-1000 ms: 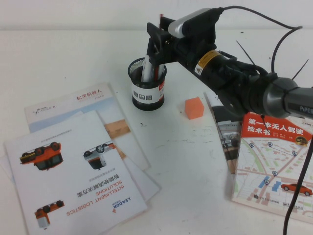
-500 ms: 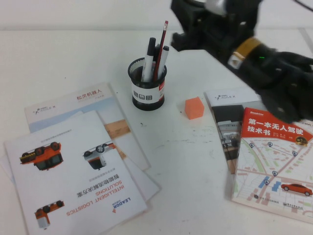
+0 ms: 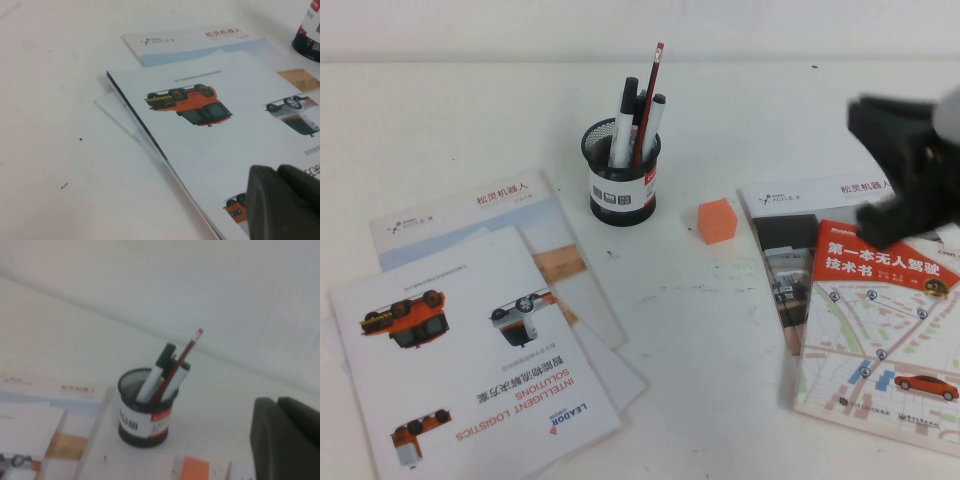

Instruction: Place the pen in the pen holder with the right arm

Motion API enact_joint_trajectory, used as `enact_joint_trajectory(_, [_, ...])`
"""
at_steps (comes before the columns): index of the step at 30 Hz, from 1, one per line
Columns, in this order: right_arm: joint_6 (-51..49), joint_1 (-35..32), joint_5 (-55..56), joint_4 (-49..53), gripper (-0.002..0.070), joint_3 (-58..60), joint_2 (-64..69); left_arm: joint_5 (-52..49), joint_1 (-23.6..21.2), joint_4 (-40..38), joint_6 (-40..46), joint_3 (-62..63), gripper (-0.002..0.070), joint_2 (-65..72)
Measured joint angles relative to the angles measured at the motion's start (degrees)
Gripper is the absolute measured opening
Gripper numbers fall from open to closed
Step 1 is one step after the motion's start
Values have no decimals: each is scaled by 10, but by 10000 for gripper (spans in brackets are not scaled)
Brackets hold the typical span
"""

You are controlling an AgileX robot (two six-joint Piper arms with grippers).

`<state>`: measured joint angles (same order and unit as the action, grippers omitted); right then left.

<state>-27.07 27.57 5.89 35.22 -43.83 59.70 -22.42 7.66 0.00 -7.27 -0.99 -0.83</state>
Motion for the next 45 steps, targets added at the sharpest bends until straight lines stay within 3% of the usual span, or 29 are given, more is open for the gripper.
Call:
enact_joint_trajectory(24, [-2,-13,-152,-38,-19,237,-312,0,0,0,0,0,-2,0])
enact_joint_trajectory(30, [-2,-73,-164,-60,-19,306,-417,0,0,0,0,0,-3,0])
enact_joint_trajectory(38, [-3,-202,-148,-100,-19,422,-556,0,0,0,0,0,-3,0])
enact_joint_trajectory(45, [-3,-229,-149,-117,-19,453,-589,0,0,0,0,0,-3,0])
